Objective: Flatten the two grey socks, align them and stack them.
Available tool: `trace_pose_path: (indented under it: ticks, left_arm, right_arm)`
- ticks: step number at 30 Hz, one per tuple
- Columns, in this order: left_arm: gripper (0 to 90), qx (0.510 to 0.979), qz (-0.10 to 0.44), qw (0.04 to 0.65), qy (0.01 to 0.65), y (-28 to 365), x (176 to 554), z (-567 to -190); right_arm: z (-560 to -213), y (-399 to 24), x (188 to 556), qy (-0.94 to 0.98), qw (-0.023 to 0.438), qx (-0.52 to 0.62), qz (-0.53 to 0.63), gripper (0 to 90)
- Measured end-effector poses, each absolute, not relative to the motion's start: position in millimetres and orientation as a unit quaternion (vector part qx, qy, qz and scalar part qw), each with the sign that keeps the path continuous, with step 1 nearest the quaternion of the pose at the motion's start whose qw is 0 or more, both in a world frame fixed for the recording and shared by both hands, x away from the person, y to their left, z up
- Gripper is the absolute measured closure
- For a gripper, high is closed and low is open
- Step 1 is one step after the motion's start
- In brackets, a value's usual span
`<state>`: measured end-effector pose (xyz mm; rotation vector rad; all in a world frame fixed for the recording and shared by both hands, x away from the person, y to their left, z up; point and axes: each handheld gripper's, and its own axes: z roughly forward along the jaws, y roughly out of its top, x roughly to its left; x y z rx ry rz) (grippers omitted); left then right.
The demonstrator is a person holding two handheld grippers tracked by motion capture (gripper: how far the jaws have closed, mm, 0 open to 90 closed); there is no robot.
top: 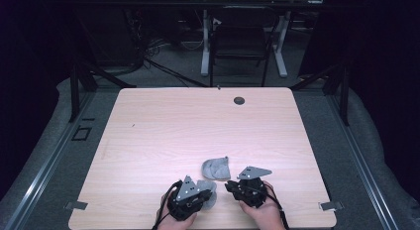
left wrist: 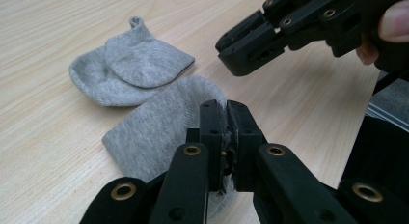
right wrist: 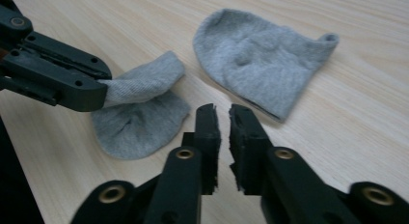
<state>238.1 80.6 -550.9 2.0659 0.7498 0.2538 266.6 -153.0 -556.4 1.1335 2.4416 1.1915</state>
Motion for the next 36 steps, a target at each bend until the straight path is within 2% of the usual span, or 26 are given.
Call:
trace_pose_path:
  ticks: [3,7,16,28,36]
  left_arm:
    - [86.7,0.832,0.107,0.452,0.303,83,237,-550]
    - [86.7,0.827,0.107,0.459,0.307,86,237,-547]
    - [86.7,0.822,0.106,0.464,0.312,92,237,-543]
    - [86.2,0.824,0.134,0.431,0.343,136,240,-537]
    - [85.0,0.831,0.095,0.398,0.378,150,243,-552]
  right_arm:
    - [-558,-146,266,0.833,0.083,0.372,0.400,89.4]
    - [-563,-132,264,0.845,0.064,0.351,0.398,89.5]
    - [-576,-105,262,0.866,0.064,0.315,0.383,88.6]
    - [-577,-113,262,0.871,0.069,0.317,0.369,89.2]
    - [-575,-116,262,0.873,0.072,0.320,0.360,89.1]
